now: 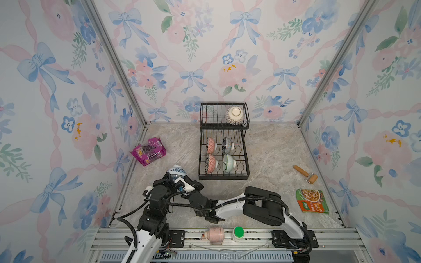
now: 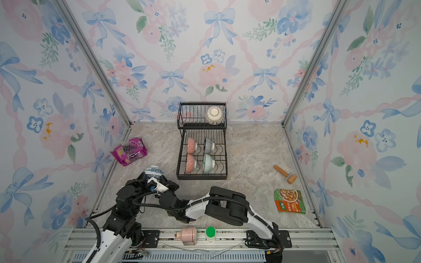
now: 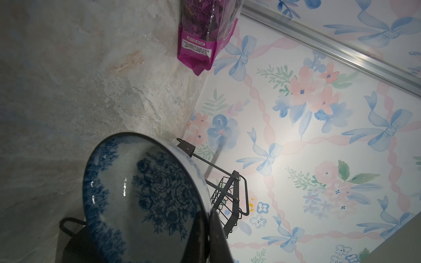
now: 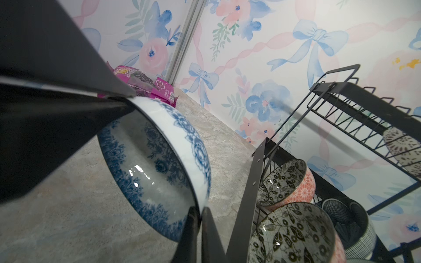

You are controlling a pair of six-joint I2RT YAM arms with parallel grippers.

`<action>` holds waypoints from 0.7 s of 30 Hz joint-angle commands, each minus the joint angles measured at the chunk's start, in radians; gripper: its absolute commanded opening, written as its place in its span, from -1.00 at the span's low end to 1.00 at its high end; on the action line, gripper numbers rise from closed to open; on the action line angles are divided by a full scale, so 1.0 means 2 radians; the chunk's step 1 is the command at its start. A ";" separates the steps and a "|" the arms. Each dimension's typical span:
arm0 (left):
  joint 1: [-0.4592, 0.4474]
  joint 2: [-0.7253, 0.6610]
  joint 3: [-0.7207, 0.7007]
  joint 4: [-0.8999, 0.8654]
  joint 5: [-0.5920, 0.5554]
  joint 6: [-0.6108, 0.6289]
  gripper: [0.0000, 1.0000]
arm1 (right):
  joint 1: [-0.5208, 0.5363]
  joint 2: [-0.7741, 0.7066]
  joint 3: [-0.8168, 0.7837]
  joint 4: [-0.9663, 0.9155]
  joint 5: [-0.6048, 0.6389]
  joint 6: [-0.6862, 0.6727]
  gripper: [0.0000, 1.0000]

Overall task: Load bowls into a dish rack
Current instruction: Pass the bowl.

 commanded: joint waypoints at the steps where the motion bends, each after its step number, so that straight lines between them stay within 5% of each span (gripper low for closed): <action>1: 0.000 -0.001 -0.014 -0.004 -0.022 0.006 -0.89 | -0.001 0.011 0.000 0.030 0.015 -0.006 -1.00; 10: -0.001 -0.008 -0.031 -0.011 -0.019 -0.004 -0.44 | -0.004 0.019 0.001 0.037 0.024 -0.003 -1.00; 21: 0.000 -0.026 -0.025 -0.014 -0.013 0.017 -0.26 | -0.006 0.023 0.009 0.029 0.018 -0.005 -1.00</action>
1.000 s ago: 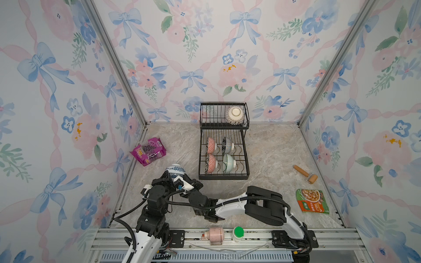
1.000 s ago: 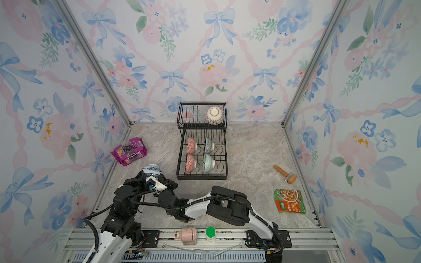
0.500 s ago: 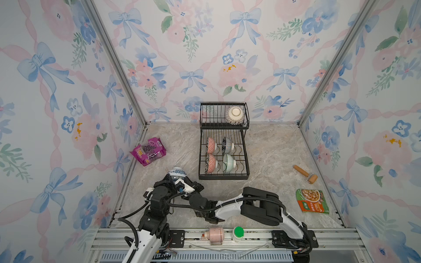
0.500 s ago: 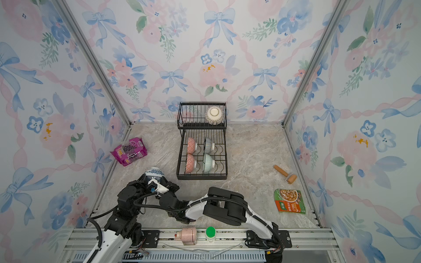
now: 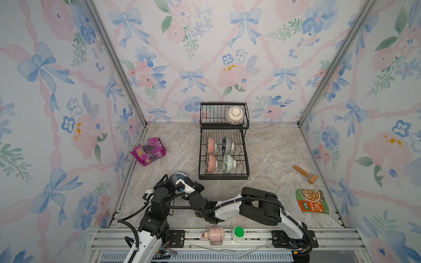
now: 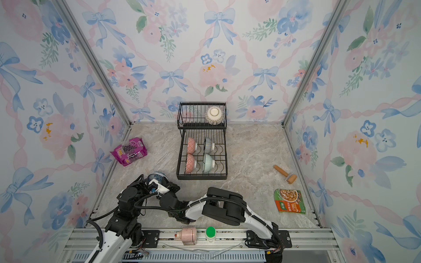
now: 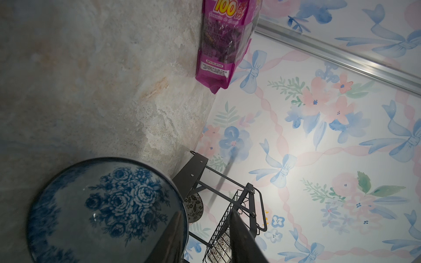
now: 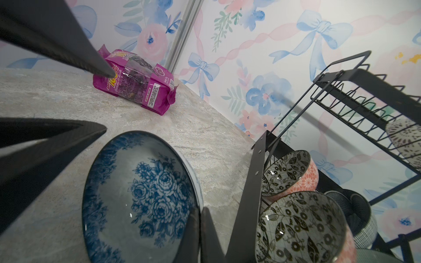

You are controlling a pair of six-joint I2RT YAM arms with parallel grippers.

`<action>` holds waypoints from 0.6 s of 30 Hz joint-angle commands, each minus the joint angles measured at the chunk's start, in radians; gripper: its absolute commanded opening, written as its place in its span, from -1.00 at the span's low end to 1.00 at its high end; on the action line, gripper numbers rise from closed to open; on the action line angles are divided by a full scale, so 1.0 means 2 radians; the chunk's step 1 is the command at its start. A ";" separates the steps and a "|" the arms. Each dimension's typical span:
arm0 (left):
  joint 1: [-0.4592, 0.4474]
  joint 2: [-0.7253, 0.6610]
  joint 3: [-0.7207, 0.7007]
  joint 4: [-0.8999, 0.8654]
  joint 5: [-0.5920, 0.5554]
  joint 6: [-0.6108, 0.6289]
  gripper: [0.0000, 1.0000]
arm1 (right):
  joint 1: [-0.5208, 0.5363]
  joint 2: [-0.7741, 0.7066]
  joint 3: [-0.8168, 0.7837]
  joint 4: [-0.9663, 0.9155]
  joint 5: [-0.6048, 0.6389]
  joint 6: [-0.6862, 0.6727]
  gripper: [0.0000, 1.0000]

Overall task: Load bowls into a dish rack
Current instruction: Pass the bowl.

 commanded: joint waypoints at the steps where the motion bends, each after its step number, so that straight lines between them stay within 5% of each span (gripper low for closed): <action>1: 0.000 -0.014 0.006 -0.001 0.001 0.025 -0.25 | -0.006 0.004 0.010 0.018 0.008 0.000 -1.00; 8: 0.042 -0.010 0.082 -0.119 0.033 0.212 -0.24 | -0.009 -0.001 0.003 0.014 -0.002 0.000 -1.00; 13: 0.119 0.106 0.178 -0.120 0.163 0.457 -0.08 | -0.013 -0.012 -0.009 0.007 -0.024 0.005 -1.00; 18: 0.180 0.202 0.312 -0.207 0.147 0.635 0.04 | -0.024 -0.026 -0.017 -0.024 -0.042 0.040 -1.00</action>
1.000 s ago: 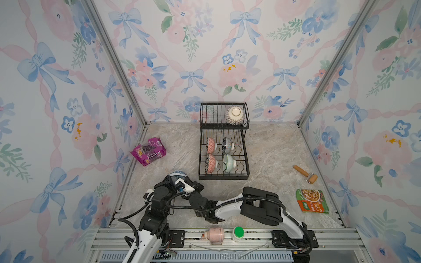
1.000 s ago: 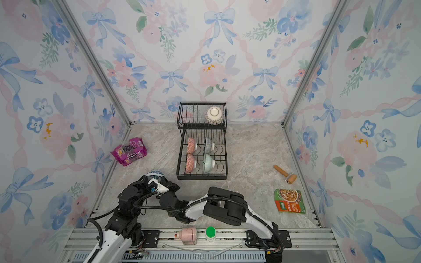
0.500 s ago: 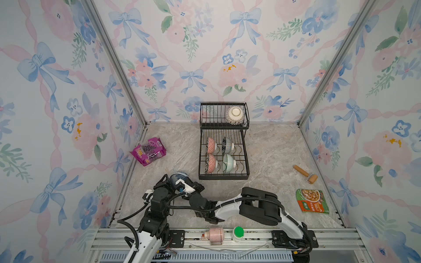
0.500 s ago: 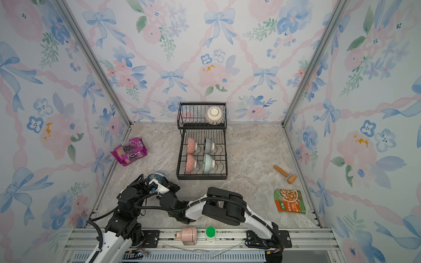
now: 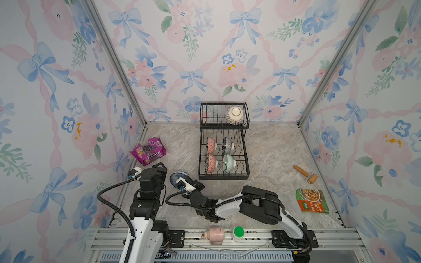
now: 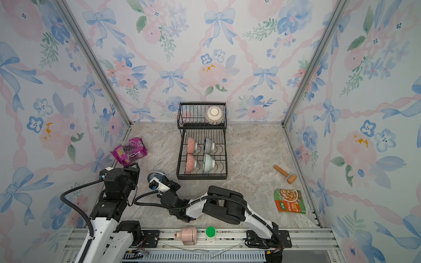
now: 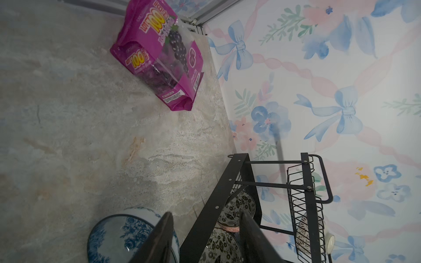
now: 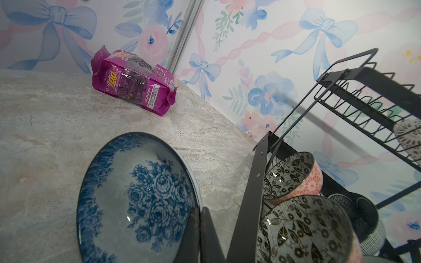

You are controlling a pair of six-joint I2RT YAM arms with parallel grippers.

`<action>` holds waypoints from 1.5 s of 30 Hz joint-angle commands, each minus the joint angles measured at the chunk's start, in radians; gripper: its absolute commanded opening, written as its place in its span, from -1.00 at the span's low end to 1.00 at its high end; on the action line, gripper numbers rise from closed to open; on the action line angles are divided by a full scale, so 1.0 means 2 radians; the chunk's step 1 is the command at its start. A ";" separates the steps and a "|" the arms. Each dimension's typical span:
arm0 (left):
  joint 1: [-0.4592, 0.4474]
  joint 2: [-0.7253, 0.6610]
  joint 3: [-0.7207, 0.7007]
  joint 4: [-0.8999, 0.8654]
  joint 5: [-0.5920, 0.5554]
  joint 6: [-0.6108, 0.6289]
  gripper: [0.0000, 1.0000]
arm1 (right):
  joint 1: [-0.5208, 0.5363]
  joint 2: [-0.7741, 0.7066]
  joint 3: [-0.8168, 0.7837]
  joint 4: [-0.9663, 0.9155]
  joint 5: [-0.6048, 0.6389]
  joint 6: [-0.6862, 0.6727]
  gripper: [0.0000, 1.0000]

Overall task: Load bowls into a dish rack
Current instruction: Pass the bowl.

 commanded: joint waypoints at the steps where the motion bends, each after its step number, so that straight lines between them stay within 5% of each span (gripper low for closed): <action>1: 0.055 0.045 0.053 -0.054 0.044 0.195 0.04 | -0.012 -0.022 -0.010 -0.025 -0.021 0.033 -1.00; 8: 0.212 0.176 0.061 -0.061 0.282 0.345 -0.09 | -0.032 -0.048 0.002 -0.127 -0.091 0.086 -1.00; 13: 0.200 0.259 0.066 -0.074 0.332 0.404 -0.29 | -0.060 -0.065 0.032 -0.237 -0.160 0.132 -1.00; 17: 0.129 0.296 0.086 -0.082 0.258 0.419 -0.23 | -0.074 -0.064 0.058 -0.289 -0.192 0.143 -1.00; 24: 0.076 0.330 0.081 -0.084 0.226 0.417 -0.29 | -0.083 -0.050 0.115 -0.367 -0.229 0.155 -1.00; 30: 0.051 0.304 0.061 -0.083 0.164 0.396 -0.30 | -0.090 -0.047 0.123 -0.389 -0.235 0.167 -1.00; 37: 0.050 0.334 0.044 -0.072 0.163 0.413 -0.20 | -0.092 -0.040 0.133 -0.395 -0.238 0.166 -1.00; 42: 0.050 0.350 0.037 -0.050 0.192 0.427 -0.45 | -0.093 -0.036 0.141 -0.399 -0.240 0.169 -1.00; 45: 0.050 0.361 0.033 -0.040 0.211 0.435 -0.78 | -0.094 -0.035 0.144 -0.397 -0.243 0.171 -1.00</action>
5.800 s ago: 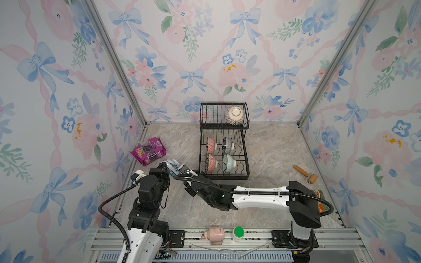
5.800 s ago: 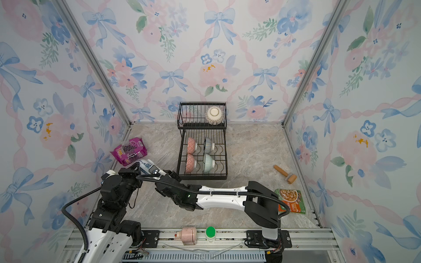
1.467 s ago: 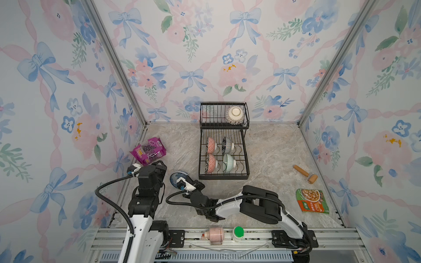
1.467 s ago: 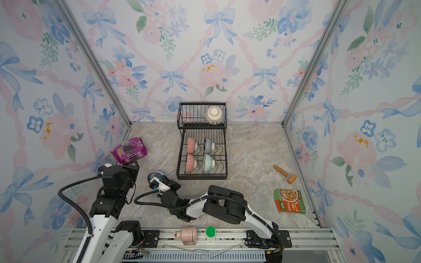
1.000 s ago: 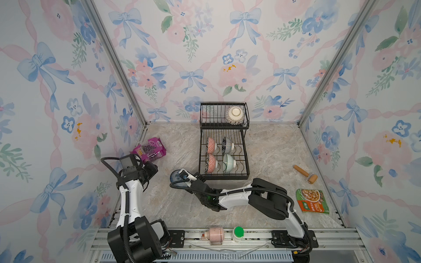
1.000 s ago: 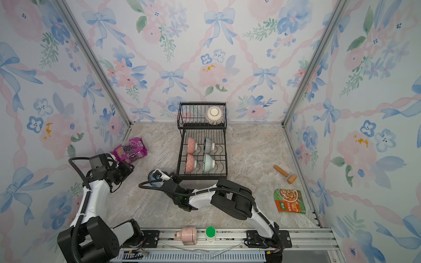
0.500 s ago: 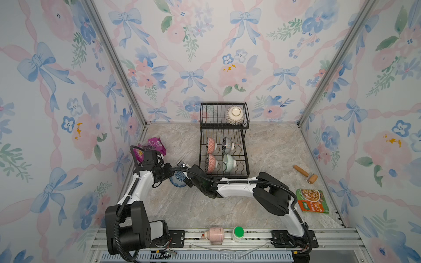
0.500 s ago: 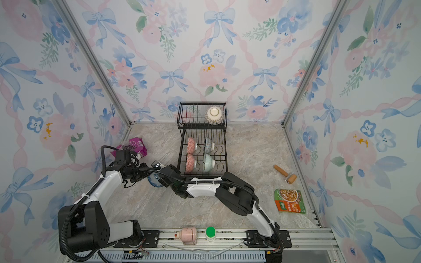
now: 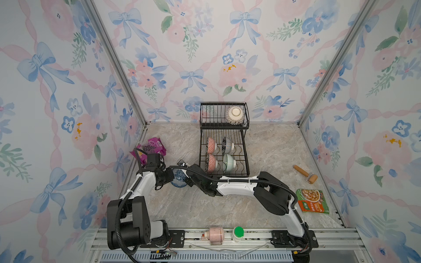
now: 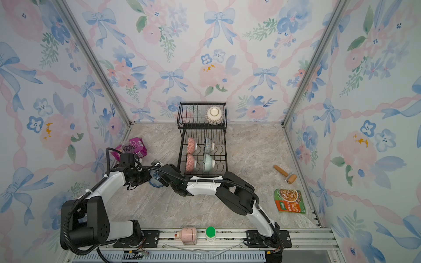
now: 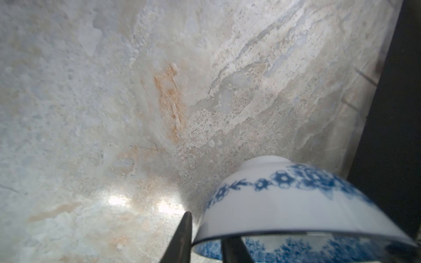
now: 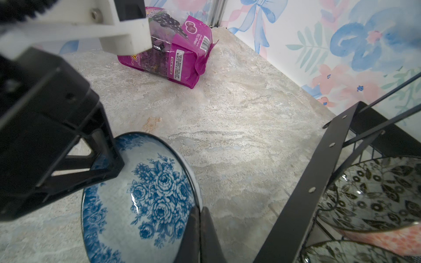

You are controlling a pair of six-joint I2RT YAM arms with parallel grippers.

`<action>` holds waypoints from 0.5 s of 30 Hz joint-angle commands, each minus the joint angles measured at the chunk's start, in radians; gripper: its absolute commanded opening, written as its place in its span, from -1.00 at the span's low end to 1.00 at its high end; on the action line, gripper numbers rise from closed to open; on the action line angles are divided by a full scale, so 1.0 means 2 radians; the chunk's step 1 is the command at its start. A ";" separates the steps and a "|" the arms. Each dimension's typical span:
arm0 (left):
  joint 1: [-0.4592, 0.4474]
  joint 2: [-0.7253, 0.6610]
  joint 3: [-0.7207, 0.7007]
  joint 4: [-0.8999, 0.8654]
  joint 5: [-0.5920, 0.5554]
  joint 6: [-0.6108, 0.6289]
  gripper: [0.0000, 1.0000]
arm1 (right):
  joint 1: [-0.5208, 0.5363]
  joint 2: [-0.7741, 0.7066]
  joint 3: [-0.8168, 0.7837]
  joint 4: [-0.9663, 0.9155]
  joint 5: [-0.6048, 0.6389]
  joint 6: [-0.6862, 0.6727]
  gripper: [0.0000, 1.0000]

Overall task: Load bowls into a dish rack
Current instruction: Pass the bowl.

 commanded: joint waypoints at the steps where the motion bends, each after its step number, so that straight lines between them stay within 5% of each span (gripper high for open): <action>1: -0.004 0.017 -0.006 0.016 0.037 0.015 -0.90 | -0.006 0.015 0.013 -0.019 -0.017 0.013 -1.00; 12: -0.005 -0.002 0.004 0.014 0.019 0.035 -1.00 | -0.018 -0.003 0.000 -0.001 -0.058 0.018 -1.00; 15: -0.006 -0.015 0.013 0.005 0.021 0.025 -1.00 | -0.017 -0.032 -0.040 0.041 -0.051 0.004 -0.48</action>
